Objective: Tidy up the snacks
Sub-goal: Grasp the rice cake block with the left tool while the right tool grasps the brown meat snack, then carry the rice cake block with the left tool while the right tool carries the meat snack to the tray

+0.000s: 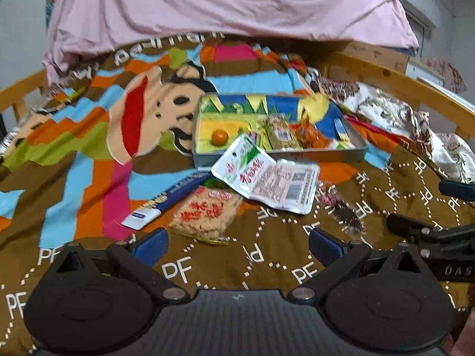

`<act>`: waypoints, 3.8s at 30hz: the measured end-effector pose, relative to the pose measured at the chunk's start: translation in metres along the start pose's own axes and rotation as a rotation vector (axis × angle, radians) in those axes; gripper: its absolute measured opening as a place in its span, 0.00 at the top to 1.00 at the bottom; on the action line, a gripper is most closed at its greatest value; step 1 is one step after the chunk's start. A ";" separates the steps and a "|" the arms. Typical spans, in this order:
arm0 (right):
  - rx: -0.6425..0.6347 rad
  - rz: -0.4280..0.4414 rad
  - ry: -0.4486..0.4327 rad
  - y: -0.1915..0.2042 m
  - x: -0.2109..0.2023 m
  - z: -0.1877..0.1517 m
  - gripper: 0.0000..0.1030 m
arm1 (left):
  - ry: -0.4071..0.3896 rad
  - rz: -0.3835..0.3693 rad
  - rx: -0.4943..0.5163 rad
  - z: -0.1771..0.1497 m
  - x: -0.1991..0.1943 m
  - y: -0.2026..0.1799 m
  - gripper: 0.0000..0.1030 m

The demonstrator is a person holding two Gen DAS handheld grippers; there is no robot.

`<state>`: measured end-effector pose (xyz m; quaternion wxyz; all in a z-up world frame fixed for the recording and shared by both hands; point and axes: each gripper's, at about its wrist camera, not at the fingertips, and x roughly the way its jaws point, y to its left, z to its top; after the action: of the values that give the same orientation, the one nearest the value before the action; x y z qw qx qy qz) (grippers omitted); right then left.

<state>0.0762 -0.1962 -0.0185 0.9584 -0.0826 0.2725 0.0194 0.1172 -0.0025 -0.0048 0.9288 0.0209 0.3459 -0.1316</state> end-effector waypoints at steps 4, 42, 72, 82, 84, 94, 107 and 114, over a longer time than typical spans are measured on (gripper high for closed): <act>-0.050 0.046 0.018 -0.001 0.013 0.006 0.01 | 0.076 -0.062 -0.023 0.012 0.018 0.019 0.00; 0.100 0.201 0.258 -0.024 0.138 0.006 0.32 | 0.282 -0.158 0.149 0.028 0.136 0.040 0.18; -0.030 0.179 0.285 0.010 0.120 0.003 0.53 | 0.247 -0.138 0.154 0.027 0.135 0.014 0.26; -0.041 0.179 0.303 0.011 0.117 -0.001 0.42 | 0.271 -0.152 0.257 0.012 0.118 -0.015 0.23; -0.048 0.176 0.304 0.012 0.118 -0.001 0.42 | 0.279 -0.147 0.266 0.011 0.121 -0.015 0.21; -0.174 0.115 0.271 0.022 0.109 -0.002 0.53 | 0.276 -0.143 0.291 0.007 0.120 -0.017 0.27; -0.449 -0.108 0.062 0.029 0.070 -0.003 0.53 | 0.154 -0.182 0.262 0.016 0.077 -0.019 0.27; -0.498 -0.175 -0.026 0.032 0.064 -0.001 0.53 | 0.028 -0.167 0.177 0.027 0.060 -0.011 0.27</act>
<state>0.1278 -0.1649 -0.0580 0.9098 -0.3392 0.2391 0.0038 0.1755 -0.0302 -0.0227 0.9042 0.0758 0.3465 -0.2380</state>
